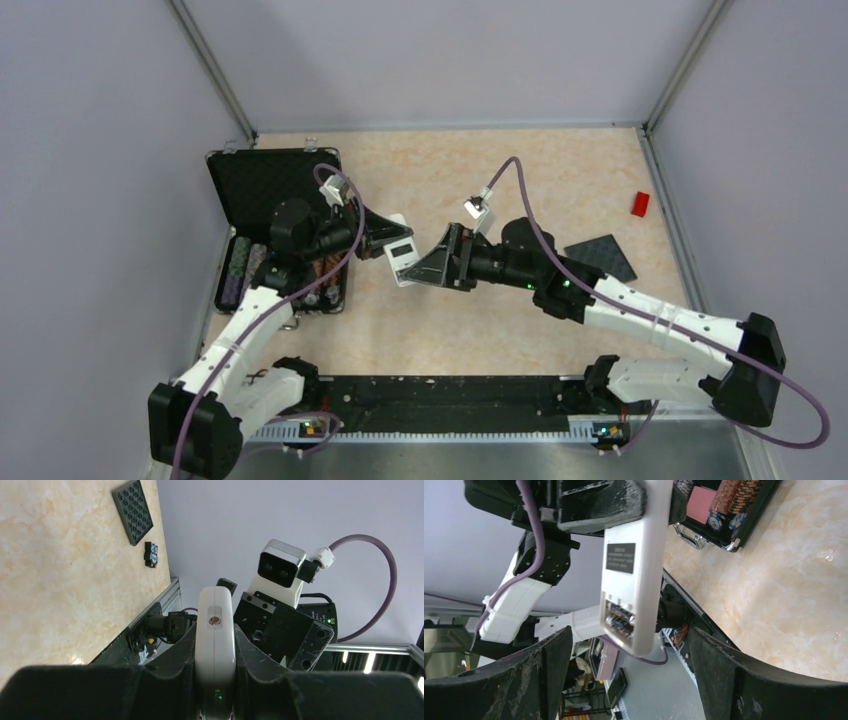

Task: Load the batteries into the remote control
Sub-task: Load the battery into the remote control, then move the battery cover to the center of the board.

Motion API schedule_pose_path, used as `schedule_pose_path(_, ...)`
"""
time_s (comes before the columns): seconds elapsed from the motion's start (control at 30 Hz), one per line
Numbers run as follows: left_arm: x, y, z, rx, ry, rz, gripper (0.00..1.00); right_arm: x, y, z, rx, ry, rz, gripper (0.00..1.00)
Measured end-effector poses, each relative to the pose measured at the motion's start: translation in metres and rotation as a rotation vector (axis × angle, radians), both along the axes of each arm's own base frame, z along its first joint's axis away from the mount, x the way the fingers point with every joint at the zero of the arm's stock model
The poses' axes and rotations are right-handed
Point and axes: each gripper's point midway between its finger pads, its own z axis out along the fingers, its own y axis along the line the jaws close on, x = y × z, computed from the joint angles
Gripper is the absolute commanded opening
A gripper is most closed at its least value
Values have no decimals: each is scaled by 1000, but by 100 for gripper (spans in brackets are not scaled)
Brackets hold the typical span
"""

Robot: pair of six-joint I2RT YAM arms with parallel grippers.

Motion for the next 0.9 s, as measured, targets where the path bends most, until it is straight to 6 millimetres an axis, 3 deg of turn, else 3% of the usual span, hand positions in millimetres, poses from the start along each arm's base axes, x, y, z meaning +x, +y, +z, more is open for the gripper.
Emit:
schedule_pose_path(0.2,3,6,9,22,-103,59,0,1,-17,18,25,-32,-36,83)
schedule_pose_path(0.33,1,17,19,53,-223,149,0,15,-33,2,-76,-58,-111,79)
schedule_pose_path(0.47,0,37,21,133,-306,284,0,34,-52,-37,-282,-100,-197,77)
schedule_pose_path(0.57,2,57,13,218,-320,406,0,44,-56,-66,-408,-117,-210,75)
schedule_pose_path(0.77,3,102,-14,400,-276,628,0,77,-48,-152,-771,-136,-160,70)
schedule_pose_path(0.9,-1,125,-21,475,-260,727,0,107,-38,-188,-949,-173,-127,67)
